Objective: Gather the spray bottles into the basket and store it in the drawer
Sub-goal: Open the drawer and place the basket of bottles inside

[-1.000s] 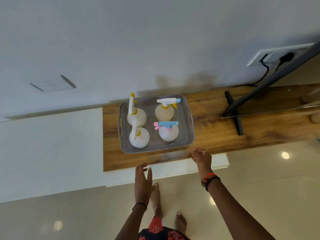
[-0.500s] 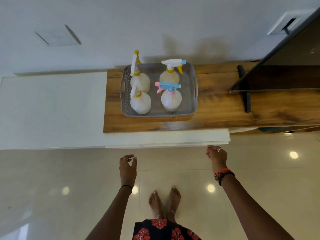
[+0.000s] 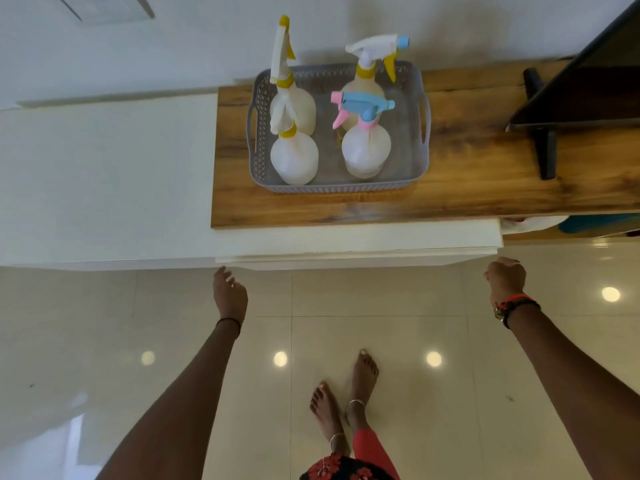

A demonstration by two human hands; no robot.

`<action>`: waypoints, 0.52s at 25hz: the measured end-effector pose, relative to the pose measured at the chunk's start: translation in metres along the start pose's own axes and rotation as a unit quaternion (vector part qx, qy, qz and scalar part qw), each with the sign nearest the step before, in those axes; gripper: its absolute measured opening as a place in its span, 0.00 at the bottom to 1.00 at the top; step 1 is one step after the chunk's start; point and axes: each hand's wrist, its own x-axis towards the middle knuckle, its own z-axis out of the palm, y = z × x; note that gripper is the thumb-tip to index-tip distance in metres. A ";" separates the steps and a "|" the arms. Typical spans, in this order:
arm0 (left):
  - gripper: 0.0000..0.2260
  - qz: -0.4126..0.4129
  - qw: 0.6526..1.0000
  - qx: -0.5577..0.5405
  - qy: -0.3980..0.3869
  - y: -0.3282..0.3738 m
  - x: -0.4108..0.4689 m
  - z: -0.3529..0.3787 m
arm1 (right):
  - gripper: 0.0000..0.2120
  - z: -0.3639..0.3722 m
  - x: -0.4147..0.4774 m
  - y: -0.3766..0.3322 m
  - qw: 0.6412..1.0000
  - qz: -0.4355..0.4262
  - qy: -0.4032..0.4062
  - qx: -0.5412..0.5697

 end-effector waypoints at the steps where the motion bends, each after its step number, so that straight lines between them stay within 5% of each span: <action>1: 0.22 -0.013 1.000 -0.028 0.004 0.001 0.011 0.000 | 0.14 0.005 0.004 -0.004 1.000 -0.008 0.002 0.008; 6: 0.19 -0.074 0.989 -0.111 0.061 -0.001 0.038 0.006 | 0.19 0.025 0.017 -0.007 0.994 0.007 0.051 0.094; 13: 0.18 -0.073 0.992 -0.079 0.059 -0.012 0.053 0.006 | 0.19 0.036 0.008 -0.006 0.967 0.026 0.062 0.248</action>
